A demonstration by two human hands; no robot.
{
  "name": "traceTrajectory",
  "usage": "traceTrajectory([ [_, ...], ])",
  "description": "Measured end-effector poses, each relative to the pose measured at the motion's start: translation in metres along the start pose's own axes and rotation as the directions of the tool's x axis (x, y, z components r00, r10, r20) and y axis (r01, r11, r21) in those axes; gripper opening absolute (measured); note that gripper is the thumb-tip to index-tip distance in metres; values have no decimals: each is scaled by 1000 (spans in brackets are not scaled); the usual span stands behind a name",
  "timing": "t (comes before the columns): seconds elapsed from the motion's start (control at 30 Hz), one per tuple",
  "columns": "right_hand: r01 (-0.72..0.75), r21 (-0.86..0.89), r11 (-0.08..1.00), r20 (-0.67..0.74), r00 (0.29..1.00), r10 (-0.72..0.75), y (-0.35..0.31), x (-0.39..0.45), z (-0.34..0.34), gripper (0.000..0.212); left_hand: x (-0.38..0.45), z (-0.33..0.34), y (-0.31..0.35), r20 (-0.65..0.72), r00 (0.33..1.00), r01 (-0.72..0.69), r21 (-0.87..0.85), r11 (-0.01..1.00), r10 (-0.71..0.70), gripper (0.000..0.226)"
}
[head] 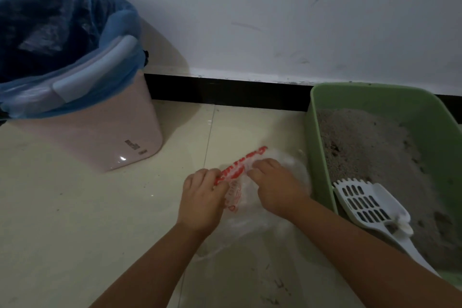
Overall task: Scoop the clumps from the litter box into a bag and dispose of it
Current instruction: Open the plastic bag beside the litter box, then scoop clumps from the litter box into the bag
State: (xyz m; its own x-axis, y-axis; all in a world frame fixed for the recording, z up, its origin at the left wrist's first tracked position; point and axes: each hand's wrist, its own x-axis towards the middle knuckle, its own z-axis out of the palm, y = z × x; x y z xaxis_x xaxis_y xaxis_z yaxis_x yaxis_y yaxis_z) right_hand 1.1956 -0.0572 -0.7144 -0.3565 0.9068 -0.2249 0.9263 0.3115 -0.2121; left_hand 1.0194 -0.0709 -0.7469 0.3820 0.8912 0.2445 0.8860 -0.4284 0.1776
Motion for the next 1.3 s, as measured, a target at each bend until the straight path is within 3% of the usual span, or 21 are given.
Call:
traceTrajectory([
  [0.1,-224,33,974,203,956,212,11,10,8,62,-2,-6,10,338,935,47,172,984,-104,62],
  [0.2,-255,8,967,269,932,244,25,13,16,63,0,-6,12,472,857,114,218,969,-207,69],
  [0.3,-262,55,963,195,949,247,36,15,11,59,14,-11,10,436,881,124,158,980,-182,72],
  [0.43,-234,174,957,-41,969,244,47,11,-13,43,34,-26,10,407,904,102,97,990,-133,61],
  [0.5,-231,249,941,-135,953,270,54,6,-31,38,41,-36,16,347,934,58,78,995,-82,49],
  [0.6,-289,304,908,-168,922,350,68,-4,-54,35,54,-46,37,220,975,-5,0,1000,5,35],
  [0.7,-372,299,879,-241,862,447,94,-25,-68,24,75,-42,77,216,975,77,-97,992,-54,37],
  [0.77,-475,256,842,-127,847,516,113,-48,-71,20,87,-31,105,244,966,118,-132,984,-83,40],
  [0.9,-653,7,757,272,730,627,133,-101,-76,52,107,-7,158,341,933,180,-159,971,-118,40],
  [1.0,-712,84,697,477,643,600,131,-135,-72,49,112,11,187,351,929,178,-141,974,-118,49],
  [1.1,-720,253,646,443,680,584,126,-159,-60,32,111,25,198,399,913,145,-119,982,-86,60],
  [1.2,-714,166,681,319,692,648,125,-173,-49,34,111,35,192,402,915,17,-126,992,36,50],
  [1.3,-757,127,641,323,643,695,136,-187,-43,43,100,40,174,199,939,-208,-313,926,279,44],
])
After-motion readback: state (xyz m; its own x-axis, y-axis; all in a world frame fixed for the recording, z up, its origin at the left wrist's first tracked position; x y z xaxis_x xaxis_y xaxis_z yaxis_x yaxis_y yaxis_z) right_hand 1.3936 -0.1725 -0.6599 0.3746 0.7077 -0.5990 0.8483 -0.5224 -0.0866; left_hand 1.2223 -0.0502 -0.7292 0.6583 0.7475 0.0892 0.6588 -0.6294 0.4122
